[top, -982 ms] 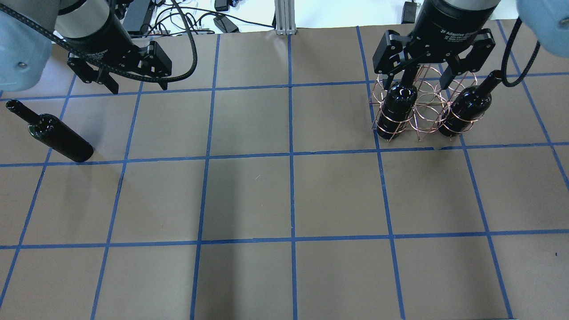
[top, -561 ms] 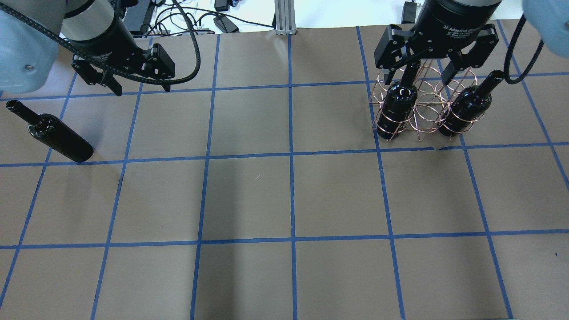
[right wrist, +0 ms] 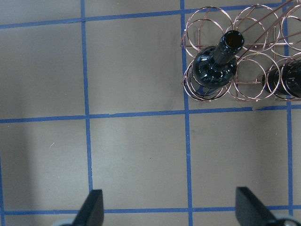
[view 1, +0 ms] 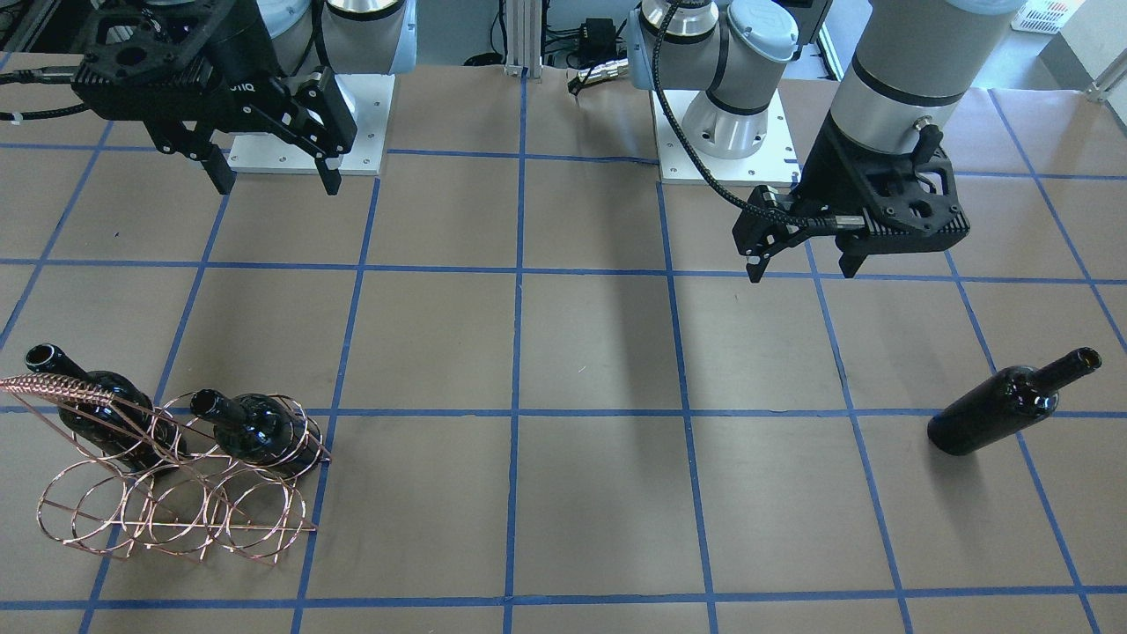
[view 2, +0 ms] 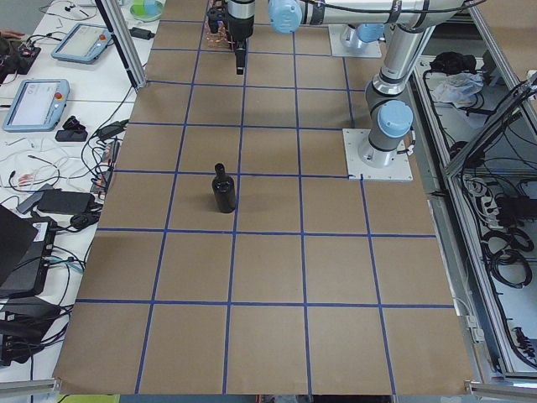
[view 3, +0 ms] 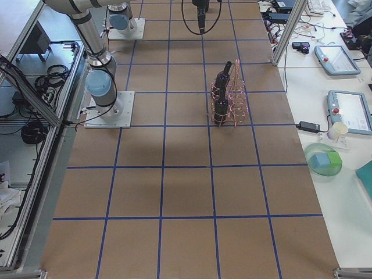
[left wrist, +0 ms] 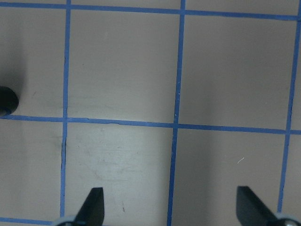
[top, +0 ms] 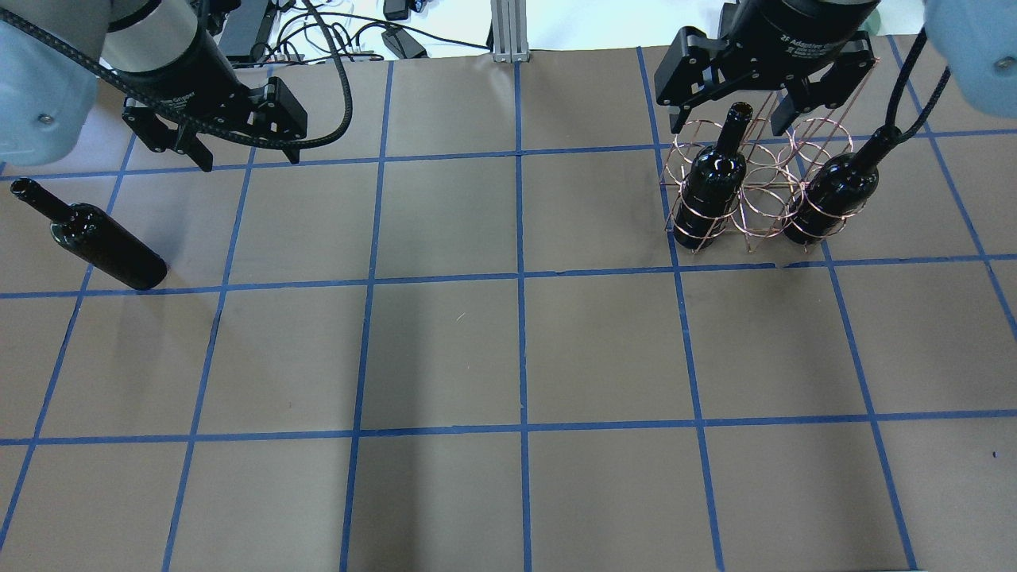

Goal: Place wine into wine basket
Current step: 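Move the left gripper toward the lying dark wine bottle's neck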

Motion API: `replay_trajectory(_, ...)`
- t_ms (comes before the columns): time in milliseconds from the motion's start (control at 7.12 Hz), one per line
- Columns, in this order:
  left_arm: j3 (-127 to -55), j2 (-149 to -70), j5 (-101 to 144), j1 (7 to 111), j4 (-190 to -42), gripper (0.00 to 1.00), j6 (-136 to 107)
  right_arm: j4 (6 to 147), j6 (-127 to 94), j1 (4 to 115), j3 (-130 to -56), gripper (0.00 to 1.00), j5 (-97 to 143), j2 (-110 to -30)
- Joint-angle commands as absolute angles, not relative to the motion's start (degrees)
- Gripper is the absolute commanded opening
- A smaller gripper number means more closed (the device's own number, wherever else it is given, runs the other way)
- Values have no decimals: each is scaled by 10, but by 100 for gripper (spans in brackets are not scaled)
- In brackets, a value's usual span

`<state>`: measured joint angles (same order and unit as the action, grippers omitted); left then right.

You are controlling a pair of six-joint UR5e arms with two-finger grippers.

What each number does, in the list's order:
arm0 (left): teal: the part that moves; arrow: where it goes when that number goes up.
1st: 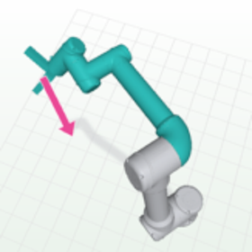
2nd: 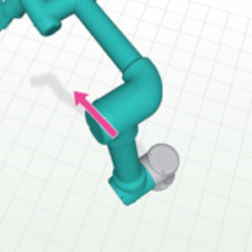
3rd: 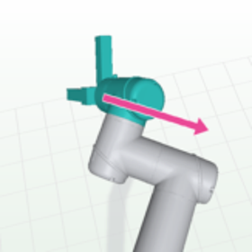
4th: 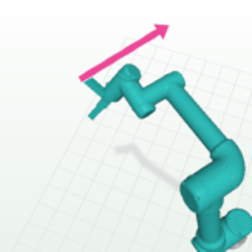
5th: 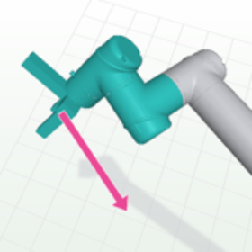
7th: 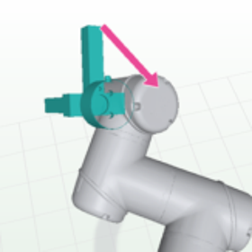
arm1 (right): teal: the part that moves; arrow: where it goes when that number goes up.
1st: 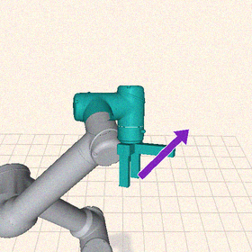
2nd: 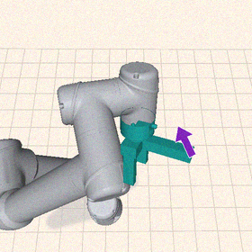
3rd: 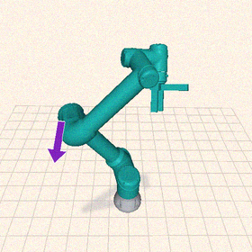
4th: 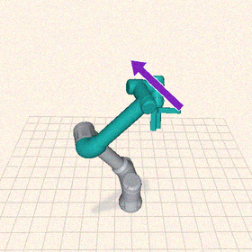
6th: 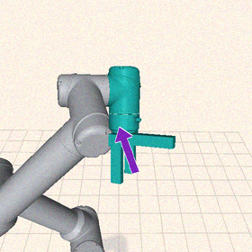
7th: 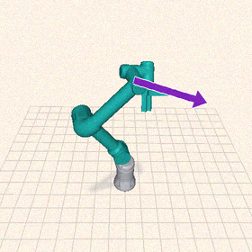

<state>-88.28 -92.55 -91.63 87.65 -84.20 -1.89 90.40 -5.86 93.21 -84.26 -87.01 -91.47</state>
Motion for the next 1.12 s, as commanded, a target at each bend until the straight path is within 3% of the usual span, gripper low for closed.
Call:
replay_trajectory(0,-881,-924,-919,872,-844,100,-15,908,-59,933,-850,100,-870,-919)
replay_trajectory(281,-861,-921,-934,833,-839,100,50,908,-62,933,-857,100,-866,-918)
replay_trajectory(982,-840,-930,-852,609,-842,100,328,908,-59,933,-863,100,-869,-919)
